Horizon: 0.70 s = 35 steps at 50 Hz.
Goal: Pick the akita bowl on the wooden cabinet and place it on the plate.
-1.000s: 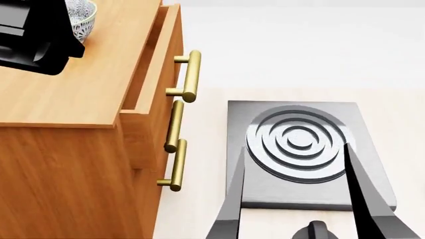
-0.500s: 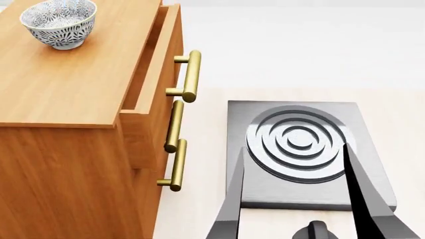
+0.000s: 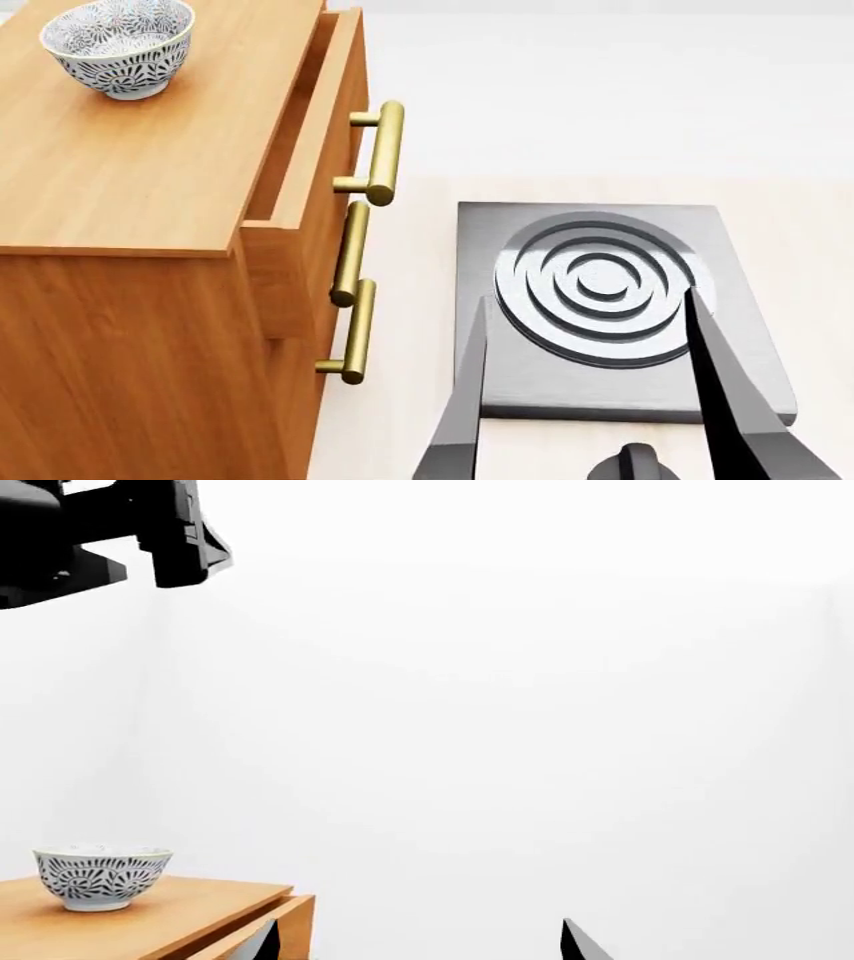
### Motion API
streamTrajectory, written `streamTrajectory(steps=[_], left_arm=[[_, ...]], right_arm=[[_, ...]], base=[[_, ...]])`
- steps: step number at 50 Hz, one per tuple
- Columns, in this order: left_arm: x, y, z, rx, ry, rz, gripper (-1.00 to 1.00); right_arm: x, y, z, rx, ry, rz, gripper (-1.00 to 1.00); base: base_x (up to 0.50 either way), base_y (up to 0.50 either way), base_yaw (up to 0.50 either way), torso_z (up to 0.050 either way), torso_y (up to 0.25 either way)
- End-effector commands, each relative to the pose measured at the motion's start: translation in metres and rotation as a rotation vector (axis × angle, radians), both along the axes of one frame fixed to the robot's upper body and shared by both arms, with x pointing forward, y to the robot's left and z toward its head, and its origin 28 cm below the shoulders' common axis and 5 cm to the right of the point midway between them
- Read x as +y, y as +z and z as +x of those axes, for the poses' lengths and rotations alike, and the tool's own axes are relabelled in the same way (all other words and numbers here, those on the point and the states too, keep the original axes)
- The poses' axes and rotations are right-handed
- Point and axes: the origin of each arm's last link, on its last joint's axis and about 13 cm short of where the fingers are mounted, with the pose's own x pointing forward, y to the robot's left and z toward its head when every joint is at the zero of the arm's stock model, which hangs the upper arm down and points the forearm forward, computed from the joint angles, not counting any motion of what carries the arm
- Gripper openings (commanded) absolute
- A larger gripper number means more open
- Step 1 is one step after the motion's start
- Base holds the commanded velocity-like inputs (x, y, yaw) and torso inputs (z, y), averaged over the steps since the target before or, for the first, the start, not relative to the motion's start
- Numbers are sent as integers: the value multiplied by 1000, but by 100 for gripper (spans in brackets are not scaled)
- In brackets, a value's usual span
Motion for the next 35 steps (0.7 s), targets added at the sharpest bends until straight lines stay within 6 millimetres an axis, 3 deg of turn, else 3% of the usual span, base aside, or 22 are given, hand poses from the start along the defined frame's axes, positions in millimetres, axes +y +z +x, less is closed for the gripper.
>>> streamTrajectory(steps=[1, 20, 35], left_arm=[[3, 7, 25, 74, 34, 4, 100], [8, 22, 51, 168, 88, 26, 100], [31, 24, 81, 336, 232, 61, 100]], right_arm=[[0, 0, 0, 1, 2, -1, 100], [-1, 0, 0, 0, 1, 7, 100], [-2, 0, 1, -1, 1, 9, 100]], base=[[0, 0, 0, 0, 0], [0, 0, 0, 0, 0], [0, 0, 0, 0, 0]])
